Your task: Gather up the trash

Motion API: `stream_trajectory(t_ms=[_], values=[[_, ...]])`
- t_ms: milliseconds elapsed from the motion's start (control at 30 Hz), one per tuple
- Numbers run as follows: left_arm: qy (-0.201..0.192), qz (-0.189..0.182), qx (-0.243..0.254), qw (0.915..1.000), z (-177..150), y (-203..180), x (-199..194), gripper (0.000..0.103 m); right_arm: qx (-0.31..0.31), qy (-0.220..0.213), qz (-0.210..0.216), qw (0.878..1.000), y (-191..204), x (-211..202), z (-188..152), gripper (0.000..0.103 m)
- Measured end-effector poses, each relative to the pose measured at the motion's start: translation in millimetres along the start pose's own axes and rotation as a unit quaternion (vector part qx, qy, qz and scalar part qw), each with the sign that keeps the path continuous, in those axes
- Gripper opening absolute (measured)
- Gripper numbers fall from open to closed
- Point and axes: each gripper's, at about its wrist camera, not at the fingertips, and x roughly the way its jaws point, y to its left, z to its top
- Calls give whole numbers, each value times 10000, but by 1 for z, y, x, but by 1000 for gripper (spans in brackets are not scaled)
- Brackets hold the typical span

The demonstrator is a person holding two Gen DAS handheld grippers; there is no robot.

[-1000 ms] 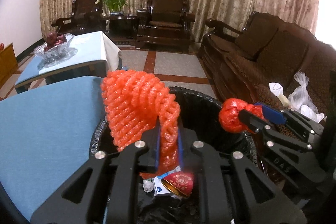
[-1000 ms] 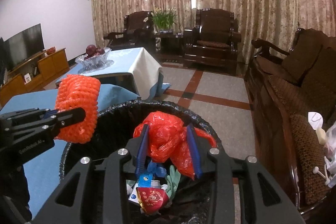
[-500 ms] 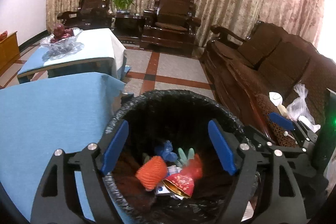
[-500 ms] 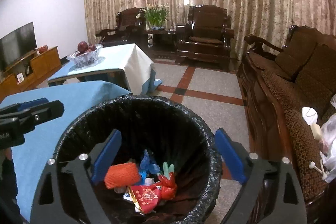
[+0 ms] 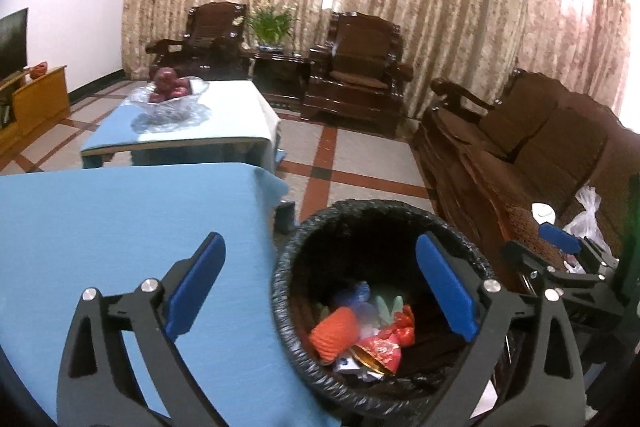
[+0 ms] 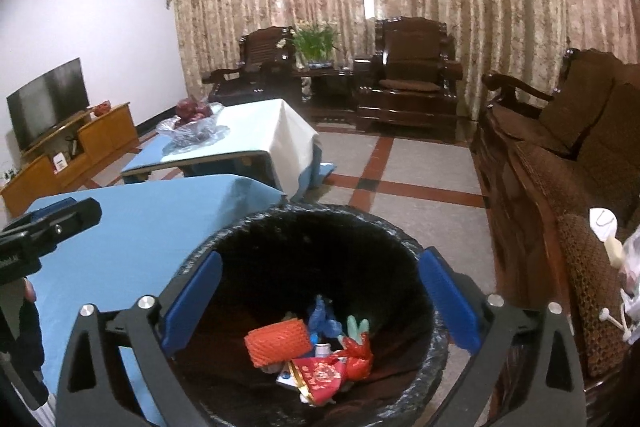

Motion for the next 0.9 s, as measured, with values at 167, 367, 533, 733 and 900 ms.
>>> stream_trajectory(t_ms=[167,367,533,733,900], values=[[12,381,51,9993,-1,9,-28,95,-175,-55,90,9998,21,-20,12,97],[19,622,39,9981,-6,14,-64,95,-442,-143,275,9985,51,-46,18,97],[-130,732,14,9972,-5,18,-95,96,-546,-119,434,9975,68,-63,20,97],[-287,882,101,9956,-2,20,-126,97,-611,-200,578,9963,84,-84,23,97],[-347,896,74,9953,-3,22,-144,97,-691,-309,643,9951,93,-96,27,97]])
